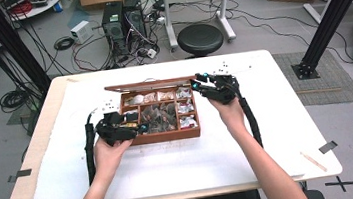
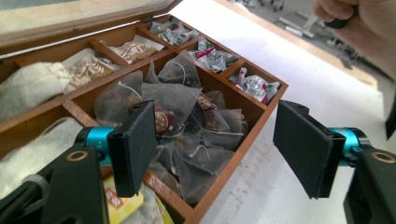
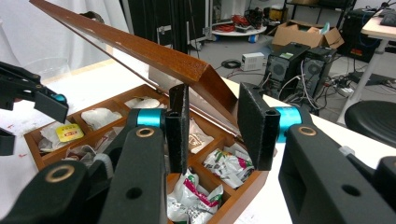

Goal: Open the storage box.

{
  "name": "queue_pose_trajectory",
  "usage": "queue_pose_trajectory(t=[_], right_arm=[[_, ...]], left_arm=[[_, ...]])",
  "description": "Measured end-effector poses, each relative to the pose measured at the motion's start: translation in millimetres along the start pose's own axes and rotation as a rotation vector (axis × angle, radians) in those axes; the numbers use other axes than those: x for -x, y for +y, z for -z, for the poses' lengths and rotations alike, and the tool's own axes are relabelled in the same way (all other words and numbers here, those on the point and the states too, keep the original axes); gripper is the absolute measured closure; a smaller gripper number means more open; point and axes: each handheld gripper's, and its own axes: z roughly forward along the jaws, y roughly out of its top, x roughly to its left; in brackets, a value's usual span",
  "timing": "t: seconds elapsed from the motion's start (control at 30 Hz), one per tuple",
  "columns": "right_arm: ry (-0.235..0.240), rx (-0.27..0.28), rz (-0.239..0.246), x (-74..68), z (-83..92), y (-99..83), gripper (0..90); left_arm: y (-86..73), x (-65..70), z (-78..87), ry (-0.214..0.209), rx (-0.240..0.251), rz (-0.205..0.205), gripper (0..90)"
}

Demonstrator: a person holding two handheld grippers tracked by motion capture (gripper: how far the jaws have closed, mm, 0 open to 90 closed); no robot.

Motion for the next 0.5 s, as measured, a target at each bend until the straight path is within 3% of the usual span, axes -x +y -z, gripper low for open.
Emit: queue_pose_trajectory(t=[0.23, 0.33, 0.5], right_arm=[[0.002, -0.002, -0.003, 0.5, 0.0, 0.5, 65.3], [0.004, -0.003, -0.005, 0.7, 0.0, 0.6, 65.3], [0.007, -0.004, -0.007, 0.8, 0.0, 0.6, 65.1]], left_arm=[[10.3, 4.3, -15.7, 0.083, -0.06, -0.049, 44.7], [16.5, 6.7, -27.7, 0.134, -0.123, -0.089, 50.5], [20.9, 11.0, -40.1, 0.19, -0.154, -0.111, 50.6]])
